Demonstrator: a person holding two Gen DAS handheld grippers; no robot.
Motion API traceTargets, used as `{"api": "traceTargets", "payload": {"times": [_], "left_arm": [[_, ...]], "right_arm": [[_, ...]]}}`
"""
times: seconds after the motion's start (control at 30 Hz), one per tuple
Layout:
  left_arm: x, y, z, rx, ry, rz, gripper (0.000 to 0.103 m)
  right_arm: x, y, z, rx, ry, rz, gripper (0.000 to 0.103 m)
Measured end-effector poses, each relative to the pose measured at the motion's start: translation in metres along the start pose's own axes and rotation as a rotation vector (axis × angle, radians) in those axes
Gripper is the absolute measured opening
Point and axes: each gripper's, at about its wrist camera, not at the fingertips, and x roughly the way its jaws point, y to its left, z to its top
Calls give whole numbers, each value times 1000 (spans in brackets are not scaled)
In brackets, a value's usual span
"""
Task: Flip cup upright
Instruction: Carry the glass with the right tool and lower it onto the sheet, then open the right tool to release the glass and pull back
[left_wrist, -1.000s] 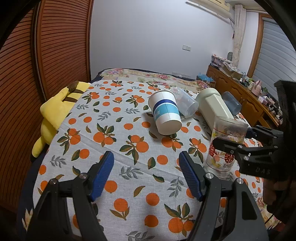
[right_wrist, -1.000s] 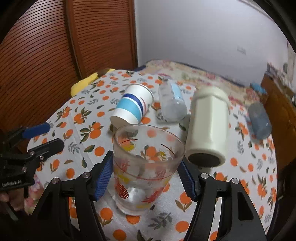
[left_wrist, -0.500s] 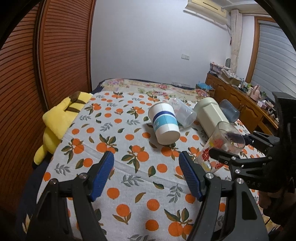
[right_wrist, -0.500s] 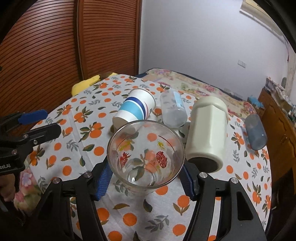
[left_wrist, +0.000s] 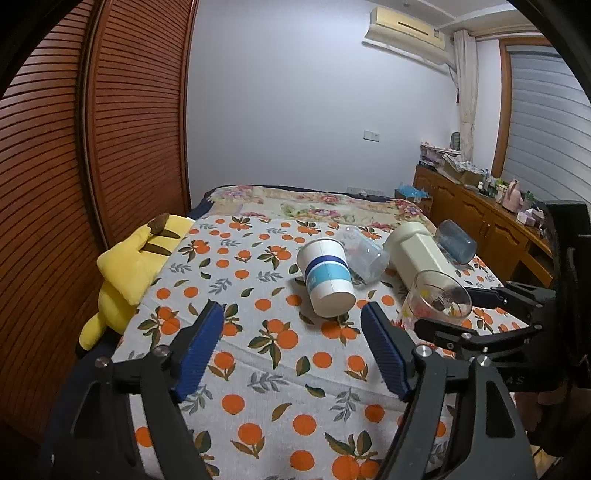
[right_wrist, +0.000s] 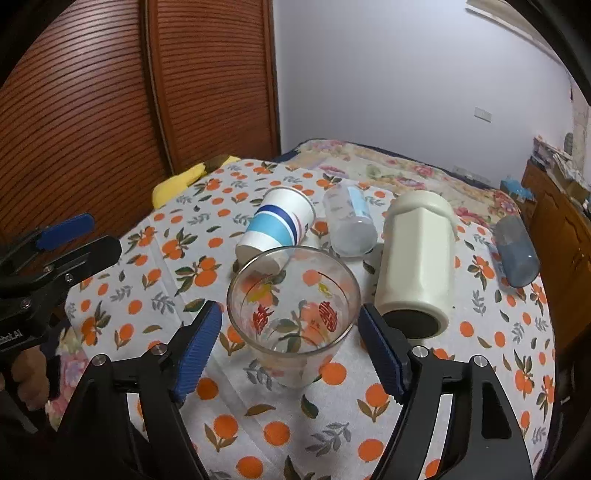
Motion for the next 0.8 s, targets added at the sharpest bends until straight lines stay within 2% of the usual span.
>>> {"api": "traceTargets", "payload": {"times": [0.4,0.63,0.8], "left_arm": [[-7,-18,8,65,-40,31,80],[-11,-34,11,100,-45,18,80],[-18,-47,14,113,-60,-23,81]], "right_arm": [[-37,-17,-12,104,-85,-11,87],[-64,-32,-27,162,-147,-82,93],[-81,-37,-36,171,-183,-133,93]]}}
